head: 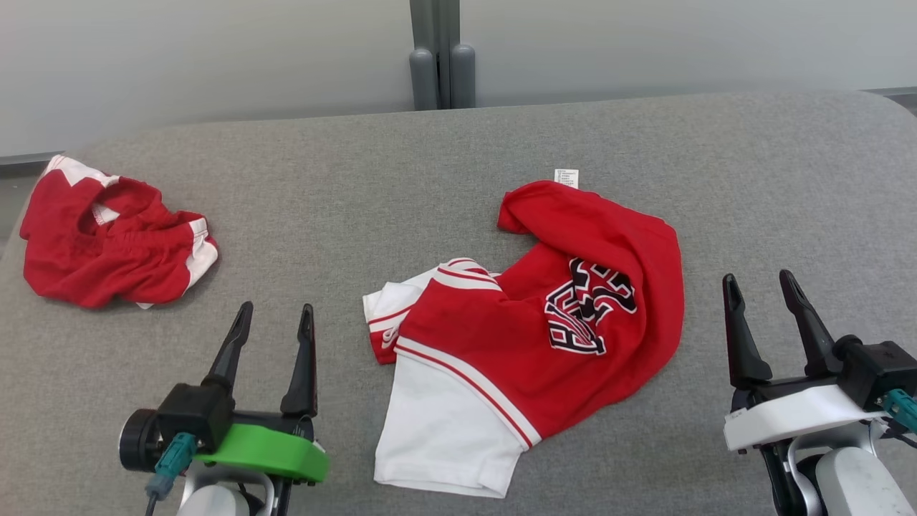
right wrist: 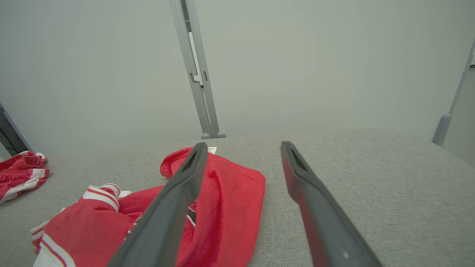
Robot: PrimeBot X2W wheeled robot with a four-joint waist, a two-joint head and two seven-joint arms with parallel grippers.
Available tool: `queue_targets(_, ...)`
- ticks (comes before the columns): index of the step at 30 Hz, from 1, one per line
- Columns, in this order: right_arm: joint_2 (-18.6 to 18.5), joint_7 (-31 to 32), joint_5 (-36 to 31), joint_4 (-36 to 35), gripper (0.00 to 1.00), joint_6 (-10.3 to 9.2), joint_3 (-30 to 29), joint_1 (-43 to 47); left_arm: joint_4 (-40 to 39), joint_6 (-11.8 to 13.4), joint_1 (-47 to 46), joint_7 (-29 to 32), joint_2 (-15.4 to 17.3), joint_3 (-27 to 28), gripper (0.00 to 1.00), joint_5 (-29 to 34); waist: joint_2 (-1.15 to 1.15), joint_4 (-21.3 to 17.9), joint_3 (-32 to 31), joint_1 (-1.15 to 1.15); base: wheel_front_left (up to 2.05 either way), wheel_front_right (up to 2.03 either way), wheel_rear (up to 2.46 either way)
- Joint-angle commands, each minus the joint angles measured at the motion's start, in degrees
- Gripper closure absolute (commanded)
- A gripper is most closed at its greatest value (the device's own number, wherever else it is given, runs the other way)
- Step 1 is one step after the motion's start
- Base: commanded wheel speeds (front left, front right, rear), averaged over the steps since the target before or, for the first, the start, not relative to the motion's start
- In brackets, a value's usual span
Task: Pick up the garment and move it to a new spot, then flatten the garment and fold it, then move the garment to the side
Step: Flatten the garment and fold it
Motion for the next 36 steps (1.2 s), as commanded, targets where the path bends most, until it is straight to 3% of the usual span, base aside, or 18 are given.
queue_targets(1, 0.3, -0.2, -0.5, -0.3, 0.00, -0.08, 0.0, 0.3, 0.3, -0.2, -1.4, 0.0, 0.1, -0.6, 0.00, 0.5, 0.00, -0.4, 0.3, 0.00, 0.00, 0.00, 0.00)
queue_targets(16, 2.0, -0.2, 0.1, 1.9, 0.00, -0.08, 2.2, -2.4, 11.0, -0.3, -17.8, 0.0, 4.8, -14.6, 0.00, -2.0, 0.00, -6.3, 4.1, 0.00, 0.00, 0.00, 0.00)
queue_targets(30, 2.5, -0.2, 0.4, 3.0, 0.00, -0.08, 1.3, -3.9, 31.9, -0.3, -22.9, 0.5, 6.5, -26.6, 0.00, -12.6, 0.00, -10.2, 7.1, 0.00, 0.00, 0.00, 0.00)
queue_targets(32, 2.6, -0.2, 0.4, 3.0, 0.00, -0.08, 1.1, -3.9, 33.3, -0.3, -23.5, 0.4, 6.6, -27.9, 1.00, -13.4, 0.00, -10.1, 7.2, 0.00, 0.00, 0.00, 0.00)
queue_targets(36, 2.6, -0.2, 0.2, 3.0, 0.00, -0.08, 0.7, -3.6, 34.6, -0.3, -24.7, 0.1, 7.0, -28.8, 1.00, -15.1, 0.00, -9.3, 7.0, 0.00, 0.00, 0.00, 0.00)
